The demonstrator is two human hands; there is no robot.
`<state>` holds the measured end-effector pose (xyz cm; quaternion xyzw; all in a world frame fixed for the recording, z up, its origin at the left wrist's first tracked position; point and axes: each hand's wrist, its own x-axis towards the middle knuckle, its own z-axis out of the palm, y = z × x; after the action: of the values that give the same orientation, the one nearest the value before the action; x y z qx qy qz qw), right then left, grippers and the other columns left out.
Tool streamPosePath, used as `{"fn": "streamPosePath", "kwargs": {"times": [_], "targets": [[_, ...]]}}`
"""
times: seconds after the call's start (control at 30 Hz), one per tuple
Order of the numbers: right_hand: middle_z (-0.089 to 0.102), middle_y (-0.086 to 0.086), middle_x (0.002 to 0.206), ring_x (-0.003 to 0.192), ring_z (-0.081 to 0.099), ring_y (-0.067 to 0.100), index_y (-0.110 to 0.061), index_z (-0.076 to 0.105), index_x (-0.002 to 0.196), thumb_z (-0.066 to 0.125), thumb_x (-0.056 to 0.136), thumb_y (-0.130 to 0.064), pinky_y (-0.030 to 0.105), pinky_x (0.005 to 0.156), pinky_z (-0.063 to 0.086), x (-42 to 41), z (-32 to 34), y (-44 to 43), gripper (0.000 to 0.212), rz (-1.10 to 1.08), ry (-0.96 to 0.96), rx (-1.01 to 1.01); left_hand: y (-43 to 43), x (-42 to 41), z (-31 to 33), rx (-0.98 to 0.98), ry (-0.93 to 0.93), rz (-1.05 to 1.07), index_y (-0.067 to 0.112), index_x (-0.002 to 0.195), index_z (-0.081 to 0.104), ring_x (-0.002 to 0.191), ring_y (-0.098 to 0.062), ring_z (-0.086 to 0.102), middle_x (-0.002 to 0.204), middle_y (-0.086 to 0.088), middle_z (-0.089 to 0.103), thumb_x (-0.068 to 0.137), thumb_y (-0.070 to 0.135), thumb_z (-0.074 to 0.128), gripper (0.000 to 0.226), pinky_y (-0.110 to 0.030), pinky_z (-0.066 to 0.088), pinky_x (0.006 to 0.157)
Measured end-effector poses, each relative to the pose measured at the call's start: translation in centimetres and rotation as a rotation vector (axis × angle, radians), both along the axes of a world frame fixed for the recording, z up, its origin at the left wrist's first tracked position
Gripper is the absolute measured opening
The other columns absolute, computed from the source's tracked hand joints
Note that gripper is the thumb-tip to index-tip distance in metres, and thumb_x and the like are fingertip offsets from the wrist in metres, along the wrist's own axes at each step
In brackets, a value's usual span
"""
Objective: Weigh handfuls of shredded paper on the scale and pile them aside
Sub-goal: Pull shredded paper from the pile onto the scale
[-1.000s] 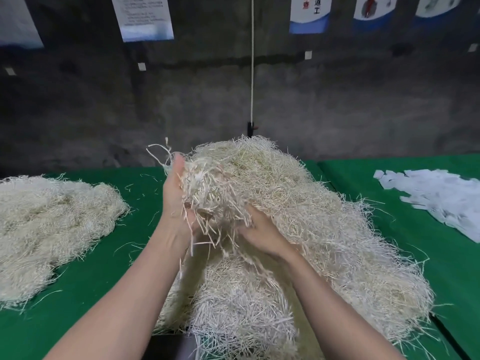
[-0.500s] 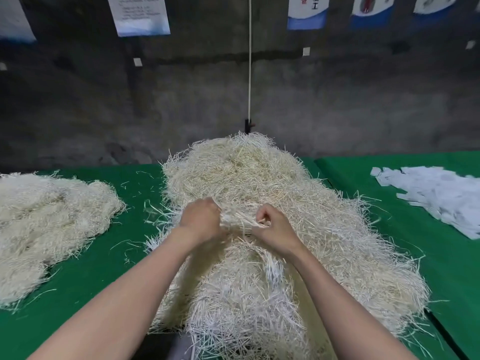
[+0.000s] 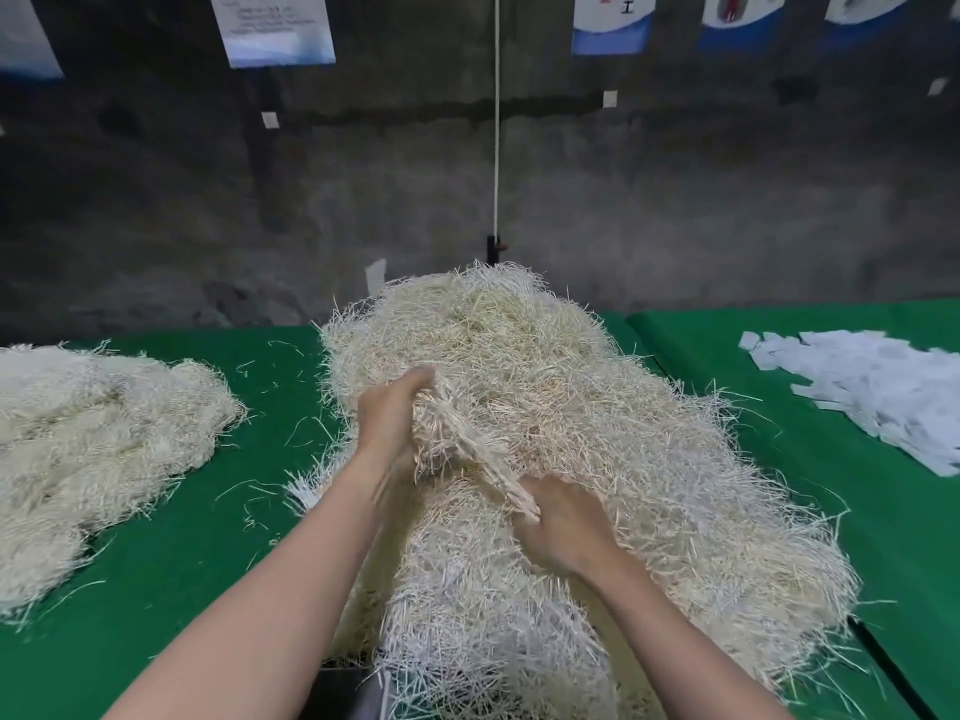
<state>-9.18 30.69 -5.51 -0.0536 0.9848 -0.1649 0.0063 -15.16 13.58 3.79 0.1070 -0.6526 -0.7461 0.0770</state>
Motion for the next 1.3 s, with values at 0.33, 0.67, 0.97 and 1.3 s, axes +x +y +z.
{"fn": "streamPosePath", "kwargs": {"times": [0.33,0.67,0.97,1.3], "targets": [[0.023,0.004,0.155,0.138,0.031,0.025,-0.031,0.022,0.147,0.037,0.095,-0.053,0.045,0.111,0.03,0.6,-0.7,0.7,0.058,-0.05,-0.136,0.017,-0.7,0.0,0.7,0.206,-0.001,0.281,-0.009,0.13,0.042,0.128,-0.028,0.043,0.139,-0.015,0.045,0.078,0.017,0.075,0.067,-0.034,0.033,0.104],[0.056,-0.006,0.111,0.111,0.05,0.014,-0.026,0.055,0.102,0.047,0.091,-0.031,0.042,0.109,0.032,0.5,5.8,-4.7,0.015,0.062,0.302,-0.216,-0.6,2.2,1.2,0.078,0.017,0.071,0.002,0.13,0.047,0.123,-0.032,0.048,0.138,-0.01,0.047,0.077,0.034,0.073,0.067,-0.036,0.045,0.093],[0.056,0.002,0.112,0.102,0.056,0.021,-0.016,0.059,0.106,0.042,0.093,-0.021,0.033,0.091,0.047,2.2,-3.4,-3.1,0.022,-0.028,-0.105,0.096,-3.9,-0.2,7.9,0.265,0.193,0.25,-0.003,0.125,0.047,0.128,-0.026,0.042,0.135,-0.008,0.048,0.076,0.009,0.072,0.056,-0.047,0.029,0.111],[0.017,-0.022,0.145,0.13,0.026,0.002,-0.044,0.006,0.142,0.074,0.048,-0.063,0.035,0.108,0.029,1.2,8.7,-5.3,0.117,0.083,0.112,-0.588,-2.3,2.4,5.7,0.246,0.044,0.079,0.013,0.126,0.053,0.12,-0.019,0.043,0.138,0.001,0.046,0.083,0.017,0.064,0.045,-0.045,0.032,0.101]]}}
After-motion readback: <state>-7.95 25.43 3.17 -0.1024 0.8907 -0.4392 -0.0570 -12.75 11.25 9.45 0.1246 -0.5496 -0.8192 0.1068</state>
